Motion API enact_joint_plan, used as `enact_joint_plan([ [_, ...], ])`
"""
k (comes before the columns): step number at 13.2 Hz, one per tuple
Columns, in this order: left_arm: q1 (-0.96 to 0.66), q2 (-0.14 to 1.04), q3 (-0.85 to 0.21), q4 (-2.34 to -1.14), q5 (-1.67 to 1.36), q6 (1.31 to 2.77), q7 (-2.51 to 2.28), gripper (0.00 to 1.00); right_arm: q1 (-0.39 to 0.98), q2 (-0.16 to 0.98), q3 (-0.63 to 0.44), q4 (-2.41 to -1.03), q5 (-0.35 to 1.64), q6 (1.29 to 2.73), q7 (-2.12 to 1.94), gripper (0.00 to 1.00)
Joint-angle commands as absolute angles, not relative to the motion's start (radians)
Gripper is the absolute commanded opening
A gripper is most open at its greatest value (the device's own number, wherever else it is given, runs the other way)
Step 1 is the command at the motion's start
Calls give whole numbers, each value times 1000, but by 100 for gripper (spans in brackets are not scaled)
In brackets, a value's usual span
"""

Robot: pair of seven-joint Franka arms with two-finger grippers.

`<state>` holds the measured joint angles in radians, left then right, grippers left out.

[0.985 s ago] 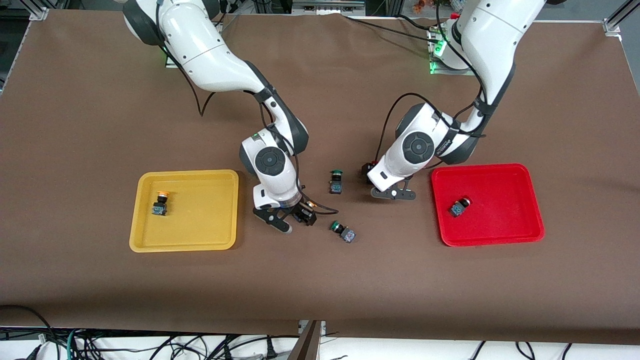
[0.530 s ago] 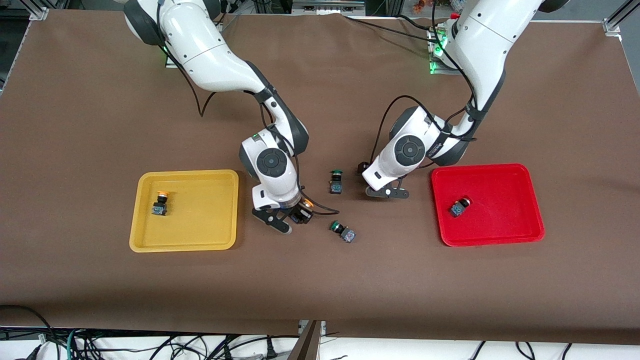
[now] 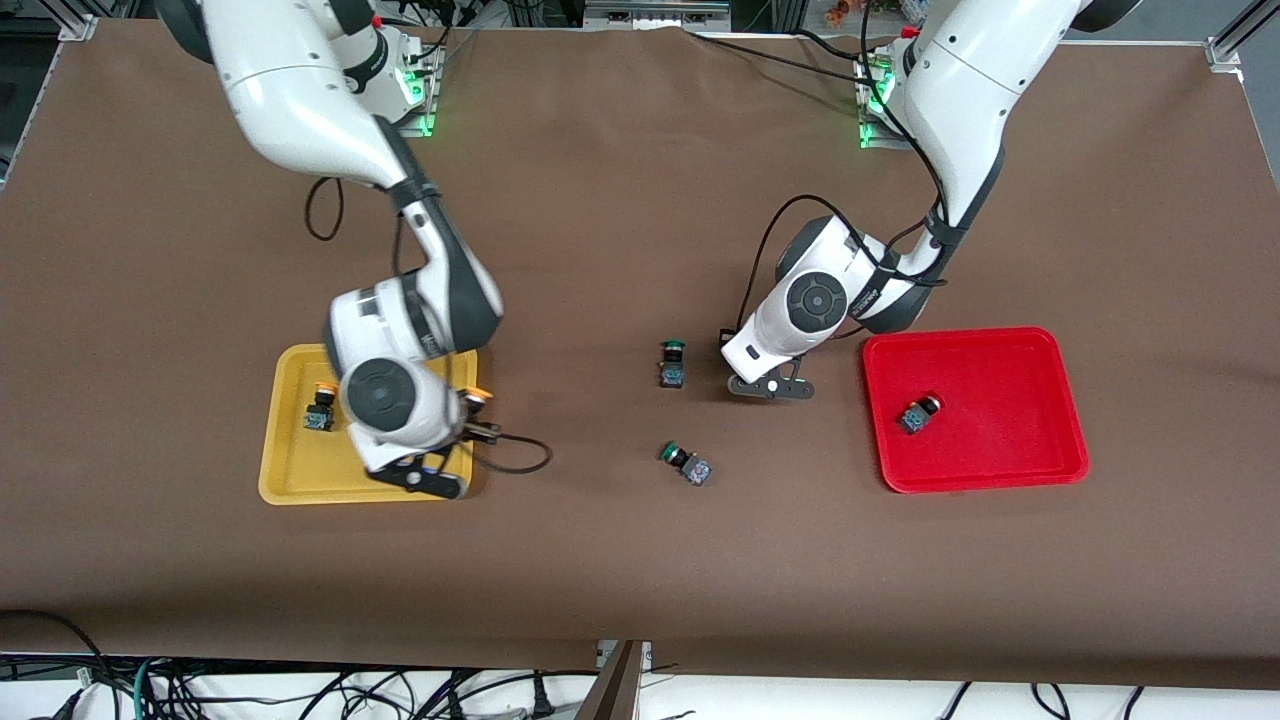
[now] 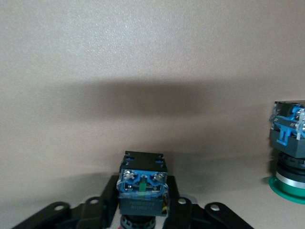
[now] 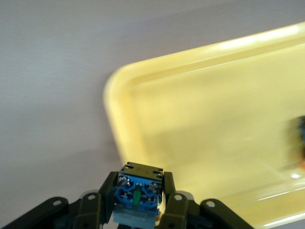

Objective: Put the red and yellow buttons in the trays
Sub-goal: 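Lower the yellow button into the yellow tray while the left gripper lowers the red one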

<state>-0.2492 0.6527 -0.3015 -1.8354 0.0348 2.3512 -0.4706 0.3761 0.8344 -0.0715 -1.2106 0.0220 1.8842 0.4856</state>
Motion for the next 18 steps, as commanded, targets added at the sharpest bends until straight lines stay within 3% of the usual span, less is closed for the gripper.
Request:
enact_joint_plan([
  [1,-242,624,-296,-1829,38,2332,-479,22,324,792,-75,-1319,31,1882,324,0],
  [3,-230,583,-285,-1801,38,2243,-472,22,299,792,-83,-1367,32,1904,253,0],
  [7,-131,572,-281,-1614,113,1892,-300,22,291,787,-81,-1468,34,2035,247,0],
  [8,-97,572,-282,-1599,155,1856,-229,22,288,787,-81,-1463,34,2036,248,73],
  [9,-66,571,-281,-1598,187,1850,-153,22,287,784,-83,-1457,34,2028,245,100],
  [14,126,583,-281,-1598,340,1880,222,23,227,634,-84,-1411,32,1875,166,100],
  [18,207,652,-281,-1614,364,2003,354,25,190,494,-90,-1396,28,1706,81,100],
])
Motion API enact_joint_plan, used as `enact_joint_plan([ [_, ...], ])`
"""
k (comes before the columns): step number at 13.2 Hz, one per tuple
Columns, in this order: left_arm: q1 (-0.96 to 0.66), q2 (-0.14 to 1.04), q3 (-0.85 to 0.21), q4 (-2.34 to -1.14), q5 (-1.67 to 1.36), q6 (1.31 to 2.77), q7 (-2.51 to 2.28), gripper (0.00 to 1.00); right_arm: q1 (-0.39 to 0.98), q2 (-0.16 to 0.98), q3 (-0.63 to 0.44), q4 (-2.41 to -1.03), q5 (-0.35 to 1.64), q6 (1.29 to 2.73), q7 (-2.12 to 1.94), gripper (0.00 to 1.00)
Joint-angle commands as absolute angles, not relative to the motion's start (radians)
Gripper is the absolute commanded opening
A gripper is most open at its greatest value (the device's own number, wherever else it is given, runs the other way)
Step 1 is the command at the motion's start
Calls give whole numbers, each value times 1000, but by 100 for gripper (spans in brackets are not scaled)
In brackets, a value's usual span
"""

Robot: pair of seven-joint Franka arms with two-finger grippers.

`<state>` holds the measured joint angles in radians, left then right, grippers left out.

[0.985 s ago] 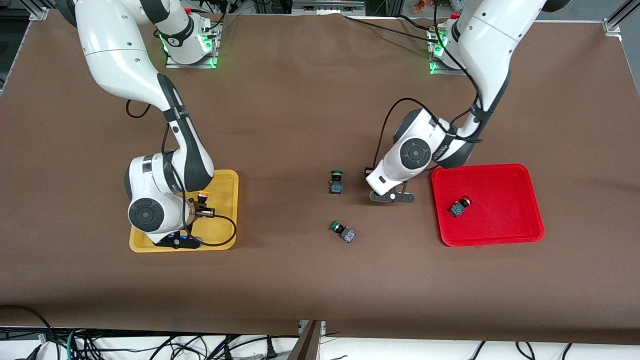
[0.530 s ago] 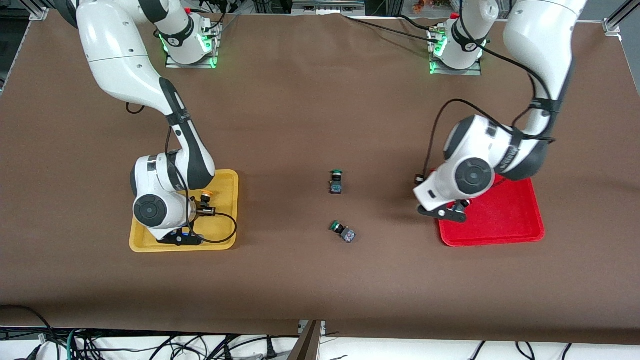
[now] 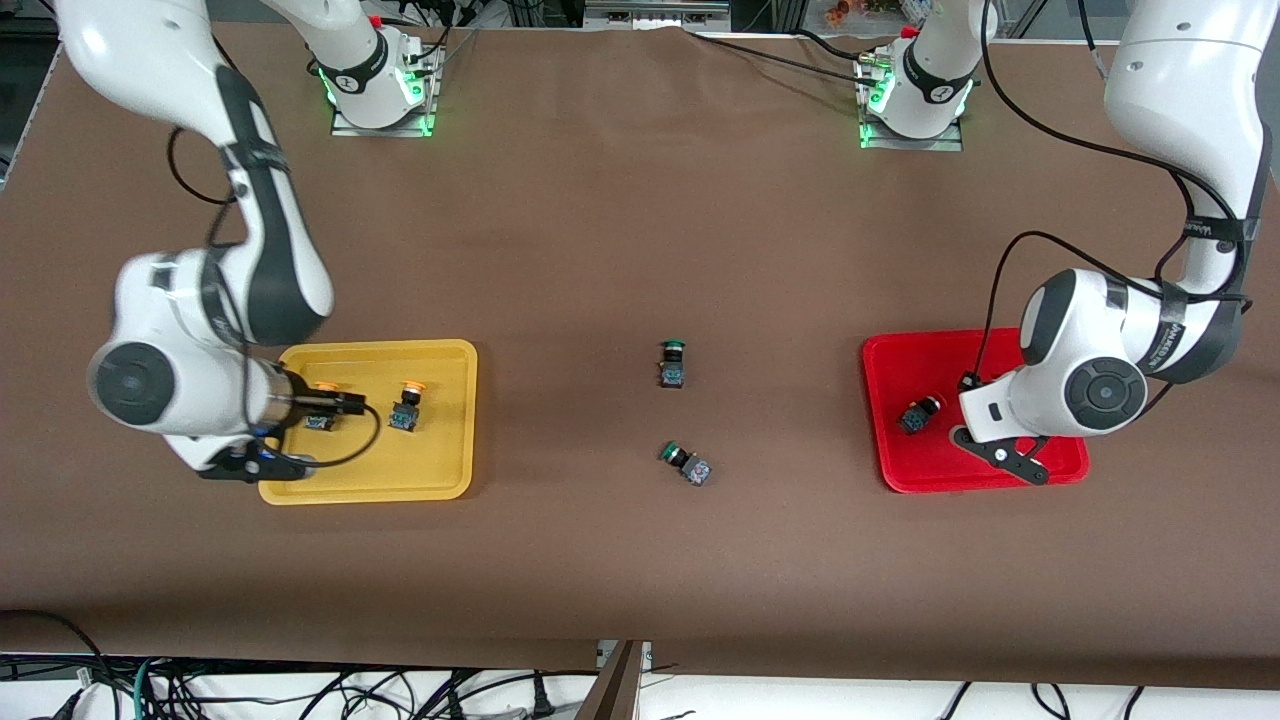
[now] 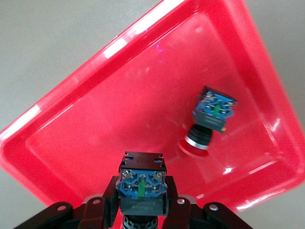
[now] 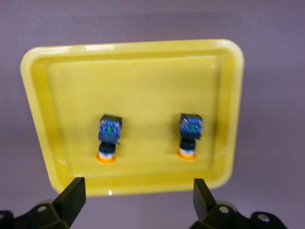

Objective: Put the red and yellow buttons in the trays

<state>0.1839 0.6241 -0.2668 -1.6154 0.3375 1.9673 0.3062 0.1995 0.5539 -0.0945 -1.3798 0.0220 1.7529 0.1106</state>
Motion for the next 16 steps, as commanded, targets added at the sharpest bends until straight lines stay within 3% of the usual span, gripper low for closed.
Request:
enact_joint_plan([
  [1,234,682,-281,-1615,365,2064,412,27,181,444,-107,-1396,31,1654,55,100],
  [4,265,712,-281,-1615,364,2126,482,30,178,358,-144,-1394,26,1556,-37,100],
  [5,264,712,-281,-1615,364,2126,482,41,175,324,-143,-1384,20,1528,-40,100],
  [6,265,712,-281,-1614,364,2126,482,62,163,284,-138,-1381,18,1516,-29,100],
  [7,262,709,-281,-1611,362,2123,482,100,158,247,-137,-1393,21,1509,-26,100],
  [13,259,553,-331,-1594,287,2033,450,100,57,72,-69,-1470,-2,1493,-38,100],
  [16,256,471,-399,-1524,187,1826,290,100,54,46,-63,-1476,-2,1448,-37,100],
])
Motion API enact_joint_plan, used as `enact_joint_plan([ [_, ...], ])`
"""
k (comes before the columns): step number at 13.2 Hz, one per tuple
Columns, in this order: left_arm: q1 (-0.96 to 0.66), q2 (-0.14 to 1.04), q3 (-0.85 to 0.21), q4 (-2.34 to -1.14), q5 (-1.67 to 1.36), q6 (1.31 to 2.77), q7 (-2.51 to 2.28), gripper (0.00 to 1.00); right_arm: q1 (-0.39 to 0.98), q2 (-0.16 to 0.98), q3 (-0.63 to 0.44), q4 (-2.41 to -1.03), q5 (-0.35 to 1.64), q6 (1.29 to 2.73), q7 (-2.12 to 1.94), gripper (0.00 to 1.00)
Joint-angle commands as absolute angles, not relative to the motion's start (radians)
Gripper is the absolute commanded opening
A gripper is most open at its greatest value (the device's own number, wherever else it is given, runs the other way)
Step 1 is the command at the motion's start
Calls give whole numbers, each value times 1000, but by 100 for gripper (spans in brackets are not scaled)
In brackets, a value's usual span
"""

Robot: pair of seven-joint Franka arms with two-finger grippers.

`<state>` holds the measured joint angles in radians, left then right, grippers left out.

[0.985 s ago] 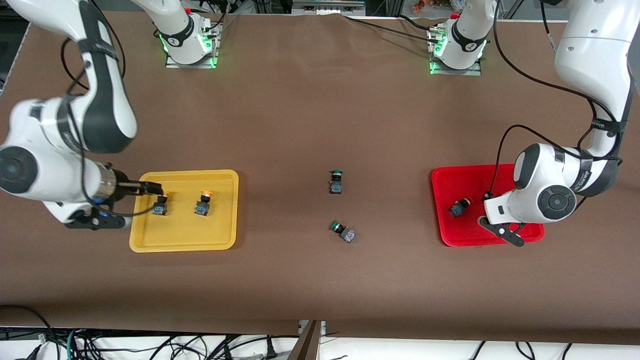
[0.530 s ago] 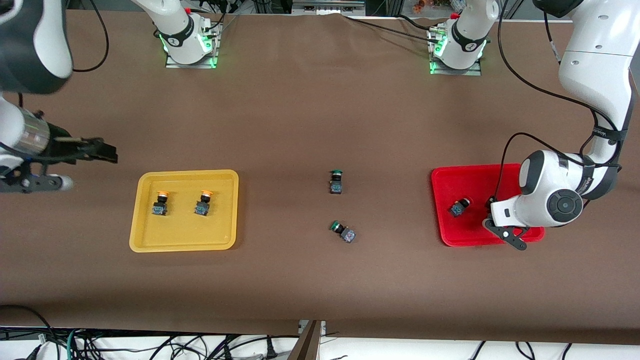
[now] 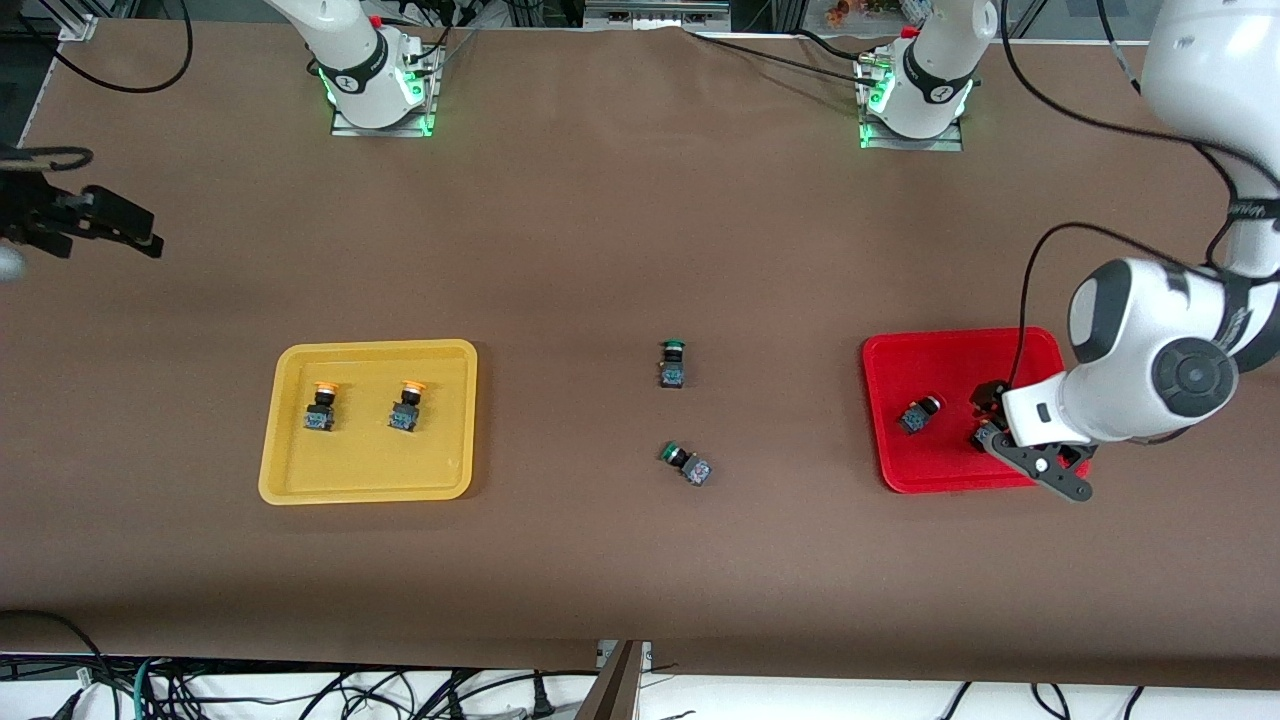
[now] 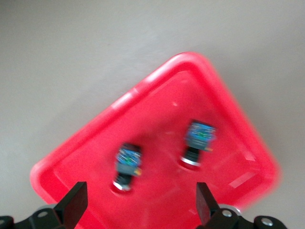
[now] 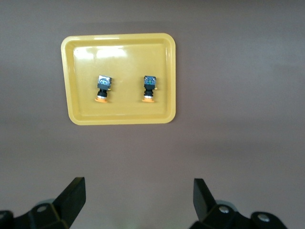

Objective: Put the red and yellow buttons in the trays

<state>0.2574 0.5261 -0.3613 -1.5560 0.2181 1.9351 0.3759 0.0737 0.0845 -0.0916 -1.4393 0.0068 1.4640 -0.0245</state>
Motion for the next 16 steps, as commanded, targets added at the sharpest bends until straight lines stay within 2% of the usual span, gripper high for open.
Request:
enact_joint_plan([
  [1,258,459,-429,-1472,186,1756,247,100,52,41,-63,-1473,-3,1440,-37,100],
  [4,256,449,-472,-1282,184,1568,187,100,44,41,-57,-1470,-2,1384,-26,100],
  [7,253,422,-479,-1189,187,1430,186,100,44,41,-51,-1465,-2,1376,-23,100],
  [9,207,318,-433,-1251,186,1436,128,100,48,54,-48,-1447,-5,1370,-26,100],
  [12,18,154,-162,-1429,85,1486,0,100,52,80,-49,-1427,-3,1355,-26,100],
  [13,-10,112,-112,-1495,62,1541,0,100,52,80,-51,-1427,-3,1355,-26,100],
  [14,-14,68,-103,-1567,48,1605,-2,100,52,80,-51,-1427,-3,1356,-28,100],
  [16,-12,29,-92,-1632,40,1637,0,100,48,80,-52,-1427,-2,1356,-32,100],
])
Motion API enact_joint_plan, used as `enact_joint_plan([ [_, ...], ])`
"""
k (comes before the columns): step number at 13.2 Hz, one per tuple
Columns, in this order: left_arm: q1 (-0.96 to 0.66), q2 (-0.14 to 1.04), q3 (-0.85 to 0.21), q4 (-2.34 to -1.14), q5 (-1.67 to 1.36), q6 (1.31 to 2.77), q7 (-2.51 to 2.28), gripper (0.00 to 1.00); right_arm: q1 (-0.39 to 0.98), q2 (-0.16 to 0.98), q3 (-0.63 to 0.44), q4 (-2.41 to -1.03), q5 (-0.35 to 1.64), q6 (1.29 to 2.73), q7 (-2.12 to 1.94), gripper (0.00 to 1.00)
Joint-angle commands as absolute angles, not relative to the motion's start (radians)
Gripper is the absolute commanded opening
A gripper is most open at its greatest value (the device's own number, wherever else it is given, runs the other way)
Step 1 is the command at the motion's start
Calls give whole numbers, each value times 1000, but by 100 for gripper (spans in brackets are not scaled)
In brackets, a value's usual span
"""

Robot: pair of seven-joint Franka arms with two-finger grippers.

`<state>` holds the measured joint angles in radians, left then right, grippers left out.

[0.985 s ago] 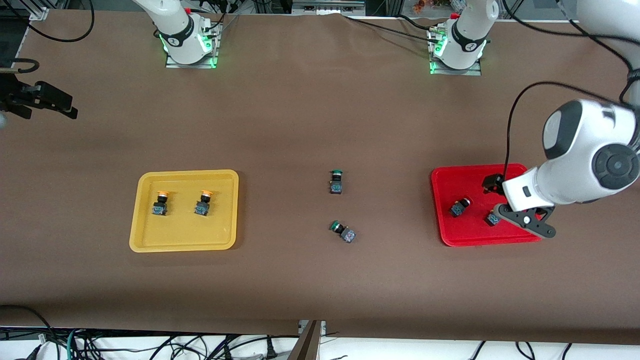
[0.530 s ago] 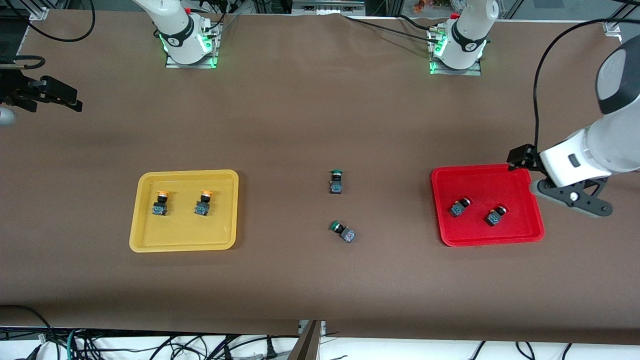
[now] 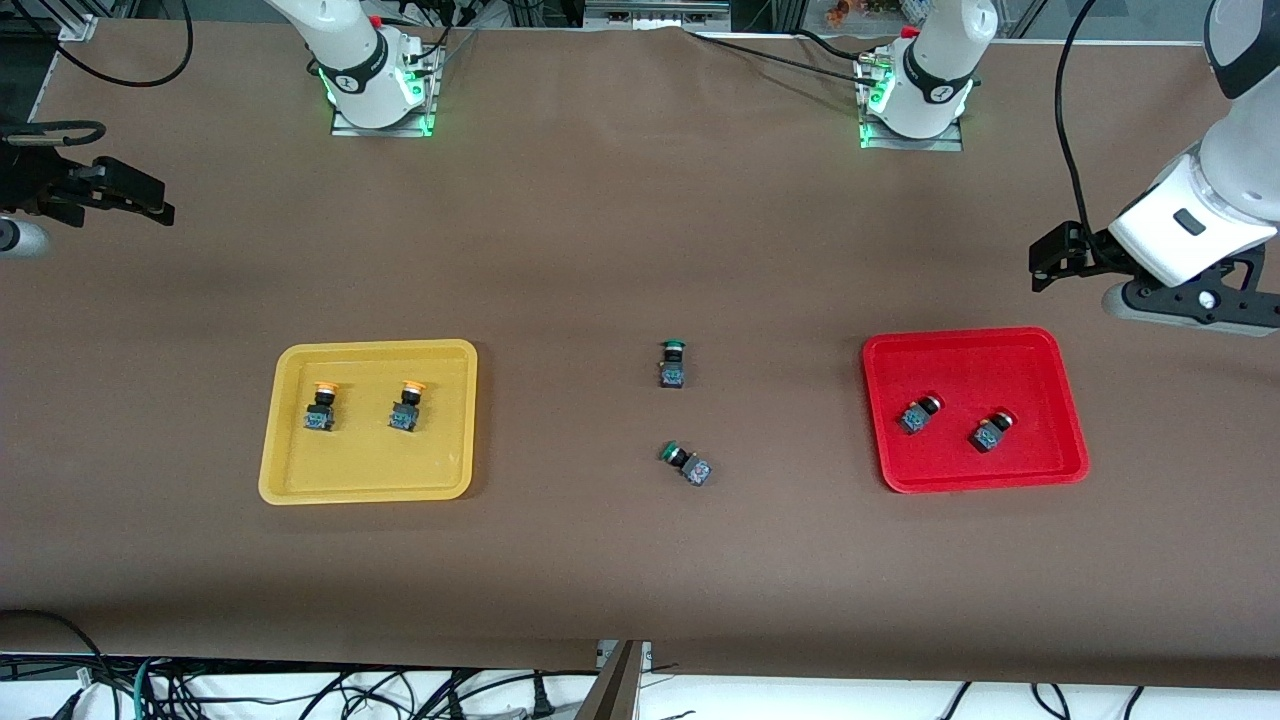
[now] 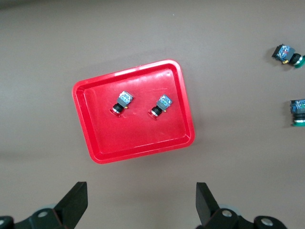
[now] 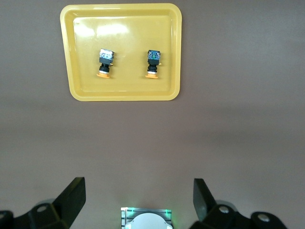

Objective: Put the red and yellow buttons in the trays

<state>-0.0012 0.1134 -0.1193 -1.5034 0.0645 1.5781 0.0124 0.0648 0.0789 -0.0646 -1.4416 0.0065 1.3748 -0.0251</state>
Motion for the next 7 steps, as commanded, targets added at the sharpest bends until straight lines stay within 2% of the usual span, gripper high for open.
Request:
enact_joint_plan([
  [1,-12,28,-91,-1637,40,1637,-2,100,51,80,-52,-1427,-2,1358,-32,100],
  [7,-5,58,-92,-1603,40,1626,2,100,48,83,-54,-1427,-2,1358,-35,100],
])
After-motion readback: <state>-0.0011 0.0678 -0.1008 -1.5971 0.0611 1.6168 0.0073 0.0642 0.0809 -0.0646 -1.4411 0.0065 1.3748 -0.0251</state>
